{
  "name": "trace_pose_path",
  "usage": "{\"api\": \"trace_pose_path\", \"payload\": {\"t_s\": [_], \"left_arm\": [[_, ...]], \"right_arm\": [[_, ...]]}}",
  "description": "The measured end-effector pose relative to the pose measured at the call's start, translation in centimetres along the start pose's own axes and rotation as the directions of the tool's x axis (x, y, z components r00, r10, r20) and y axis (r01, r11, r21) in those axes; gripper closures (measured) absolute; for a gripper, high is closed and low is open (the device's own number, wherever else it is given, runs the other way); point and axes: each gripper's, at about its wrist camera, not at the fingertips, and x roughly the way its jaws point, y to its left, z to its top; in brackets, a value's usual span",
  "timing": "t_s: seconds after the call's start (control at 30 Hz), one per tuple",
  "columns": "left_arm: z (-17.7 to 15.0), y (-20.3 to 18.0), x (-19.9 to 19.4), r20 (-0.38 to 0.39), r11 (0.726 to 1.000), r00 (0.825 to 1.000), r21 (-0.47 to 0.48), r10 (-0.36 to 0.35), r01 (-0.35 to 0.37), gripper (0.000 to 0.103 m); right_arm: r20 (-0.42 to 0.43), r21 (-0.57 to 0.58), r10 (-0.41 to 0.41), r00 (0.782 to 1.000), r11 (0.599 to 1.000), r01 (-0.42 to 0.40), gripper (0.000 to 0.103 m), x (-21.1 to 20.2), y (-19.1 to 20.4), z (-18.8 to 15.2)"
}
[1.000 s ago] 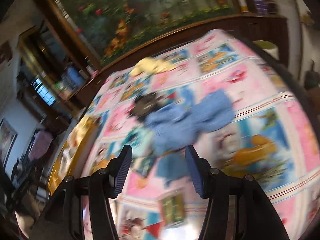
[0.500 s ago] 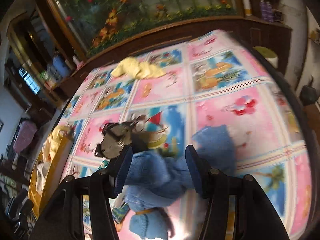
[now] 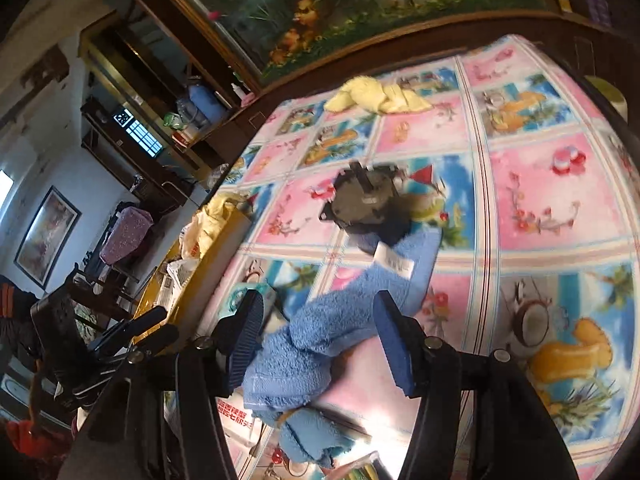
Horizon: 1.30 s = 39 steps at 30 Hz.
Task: Organize soft objects
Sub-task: 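Grasp the blue towel with the right tool while the left tool grasps the teal cartoon pack, then carry the blue towel and teal cartoon pack into the foam box and release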
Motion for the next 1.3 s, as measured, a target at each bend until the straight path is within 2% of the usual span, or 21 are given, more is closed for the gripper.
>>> {"api": "trace_pose_path", "payload": {"t_s": [0.1,0.2,0.27,0.4,0.5,0.53,0.57,0.6,0.67,0.73,0.77,0.83,0.87,0.93,1.0,1.1,1.17,1.23,1.3], "left_arm": [[1.3,-0.7,1.7,-0.031,0.996,0.999,0.081,0.022,-0.019,0.039],[2.4,-1.7,2.7,-0.04,0.973,0.997,0.223,0.07,-0.059,0.039],[2.9,-1.8,2.9,-0.057,0.956,0.996,0.288,0.069,-0.05,0.039],[2.9,-2.2,3.9,-0.109,0.896,0.994,0.442,0.008,0.041,0.039],[2.3,-2.7,6.1,-0.202,0.84,0.979,0.532,0.001,0.109,0.039],[2.1,-2.9,6.8,-0.228,0.825,0.974,0.553,0.01,0.121,0.039],[2.0,-3.2,7.5,-0.245,0.805,0.969,0.578,0.018,0.131,0.039],[2.0,-3.4,8.0,-0.255,0.791,0.967,0.596,0.021,0.14,0.039],[2.6,-3.6,8.3,-0.26,0.786,0.965,0.595,-0.012,0.17,0.039],[3.2,-3.6,9.1,-0.303,0.802,0.952,0.557,-0.044,0.215,0.039],[3.4,-3.6,9.4,-0.33,0.818,0.941,0.521,-0.069,0.243,0.039],[3.5,-3.8,9.6,-0.397,0.837,0.905,0.434,-0.155,0.334,0.039],[3.3,-4.3,9.2,-0.415,0.828,0.888,0.414,-0.198,0.378,0.039],[3.0,-5.3,8.2,-0.426,0.806,0.874,0.418,-0.234,0.42,0.039],[3.2,-5.7,7.1,-0.399,0.8,0.884,0.434,-0.243,0.415,0.039],[3.8,-5.7,7.0,-0.315,0.807,0.938,0.512,-0.143,0.294,0.039],[3.7,-5.3,8.0,-0.328,0.804,0.938,0.525,-0.111,0.279,0.039],[3.1,-5.0,9.1,-0.339,0.786,0.938,0.56,-0.071,0.262,0.039],[2.6,-4.9,9.7,-0.341,0.772,0.937,0.577,-0.07,0.268,0.038]], "right_arm": [[-0.047,0.01,-0.015,0.999,1.0,0.015,0.045,1.5,0.2,-0.9],[-0.097,0.044,-0.02,0.995,0.999,0.025,0.045,2.7,0.6,-2.1],[-0.118,0.064,-0.036,0.992,0.997,0.044,0.045,3.7,1.1,-2.3],[-0.118,0.108,-0.052,0.992,0.992,0.065,0.044,5.4,1.5,-1.6],[-0.158,0.061,-0.09,0.983,0.993,0.1,0.045,7.2,2.5,-1.3],[-0.182,0.027,-0.093,0.979,0.995,0.099,0.048,7.8,2.9,-1.4],[-0.195,-0.002,-0.103,0.975,0.994,0.105,0.058,8.1,3.3,-1.7],[-0.199,-0.026,-0.117,0.973,0.993,0.114,0.058,8.1,3.5,-1.8],[-0.203,-0.047,-0.126,0.971,0.992,0.119,0.06,7.7,3.3,-1.8],[-0.194,-0.043,-0.154,0.969,0.988,0.148,0.06,6.9,2.5,-1.7],[-0.184,-0.039,-0.176,0.967,0.984,0.171,0.06,6.5,1.9,-1.5],[-0.163,-0.027,-0.217,0.962,0.976,0.216,0.059,5.6,0.9,-1.3],[-0.153,-0.015,-0.236,0.96,0.971,0.237,0.059,5.1,0.1,-1.1],[-0.139,0.006,-0.254,0.957,0.966,0.258,0.059,4.2,-1.1,-0.9],[-0.129,0.029,-0.257,0.958,0.965,0.262,0.059,3.7,-2.1,-0.8],[-0.117,0.047,-0.235,0.965,0.969,0.241,0.058,3.4,-2.6,-1.1],[-0.106,0.027,-0.246,0.964,0.968,0.25,0.057,3.5,-2.3,-1.3],[-0.101,0.007,-0.257,0.961,0.966,0.259,0.057,3.8,-1.8,-1.3],[-0.098,-0.005,-0.26,0.961,0.966,0.26,0.057,4.0,-1.5,-1.2]]}}
